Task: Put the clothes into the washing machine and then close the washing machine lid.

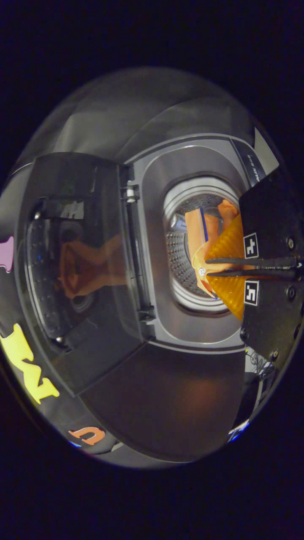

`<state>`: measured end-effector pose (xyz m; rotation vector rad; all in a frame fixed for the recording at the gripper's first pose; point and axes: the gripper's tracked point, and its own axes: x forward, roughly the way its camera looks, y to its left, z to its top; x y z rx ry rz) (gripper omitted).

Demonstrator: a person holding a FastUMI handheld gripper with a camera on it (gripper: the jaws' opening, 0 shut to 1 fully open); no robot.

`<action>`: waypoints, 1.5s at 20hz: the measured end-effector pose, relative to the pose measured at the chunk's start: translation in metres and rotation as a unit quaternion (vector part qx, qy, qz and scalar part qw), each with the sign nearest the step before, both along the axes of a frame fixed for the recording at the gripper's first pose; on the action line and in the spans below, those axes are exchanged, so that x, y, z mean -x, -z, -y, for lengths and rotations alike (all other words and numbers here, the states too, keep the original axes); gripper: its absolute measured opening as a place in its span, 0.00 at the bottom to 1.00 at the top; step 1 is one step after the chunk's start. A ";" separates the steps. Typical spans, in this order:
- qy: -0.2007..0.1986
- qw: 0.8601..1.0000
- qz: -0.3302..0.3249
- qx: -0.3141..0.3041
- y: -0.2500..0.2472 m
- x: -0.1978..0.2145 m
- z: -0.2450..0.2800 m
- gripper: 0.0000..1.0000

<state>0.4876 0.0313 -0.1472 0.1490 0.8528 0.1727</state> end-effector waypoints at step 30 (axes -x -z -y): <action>0.017 0.996 -0.052 0.072 0.039 0.004 0.017 0.85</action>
